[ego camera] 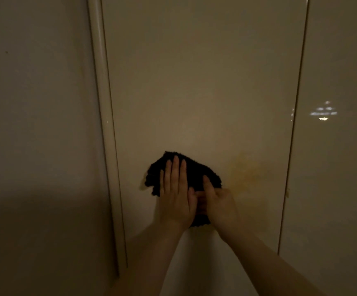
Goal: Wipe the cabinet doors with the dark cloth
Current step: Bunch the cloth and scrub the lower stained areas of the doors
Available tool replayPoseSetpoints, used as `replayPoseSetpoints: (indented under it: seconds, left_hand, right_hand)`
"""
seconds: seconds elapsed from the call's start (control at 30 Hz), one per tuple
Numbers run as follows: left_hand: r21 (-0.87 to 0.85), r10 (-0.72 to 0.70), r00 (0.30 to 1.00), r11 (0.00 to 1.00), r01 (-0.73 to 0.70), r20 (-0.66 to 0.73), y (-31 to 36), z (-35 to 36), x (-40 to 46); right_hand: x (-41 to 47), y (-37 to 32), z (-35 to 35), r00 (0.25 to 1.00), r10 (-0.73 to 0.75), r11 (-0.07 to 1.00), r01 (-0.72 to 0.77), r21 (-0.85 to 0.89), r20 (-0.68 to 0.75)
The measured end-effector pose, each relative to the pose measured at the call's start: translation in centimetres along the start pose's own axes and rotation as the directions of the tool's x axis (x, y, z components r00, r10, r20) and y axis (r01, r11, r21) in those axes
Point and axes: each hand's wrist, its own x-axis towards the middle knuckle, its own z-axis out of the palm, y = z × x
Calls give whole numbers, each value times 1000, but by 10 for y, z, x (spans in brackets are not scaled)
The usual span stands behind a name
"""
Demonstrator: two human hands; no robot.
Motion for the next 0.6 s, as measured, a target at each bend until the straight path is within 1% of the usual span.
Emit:
replayPoseSetpoints:
  seconds: [0.2,0.43,0.53,0.6]
  left_hand:
    - [0,-24,1000,1000,24,-6,-8,11,-27]
    - [-15,-57,998,998,58,34,-11,21,-61]
    - [-14,-51,998,999,52,39,-13,25,-74]
    - [-17,-73,996,997,74,48,-10,29,-85]
  right_hand:
    - [-8,26,5,999,16,1000,-17,22,38]
    - [-20,60,8,996,44,996,-49,70,76]
    - [-25,71,8,996,44,997,-48,63,74]
    - [-30,79,7,996,55,996,-60,61,77]
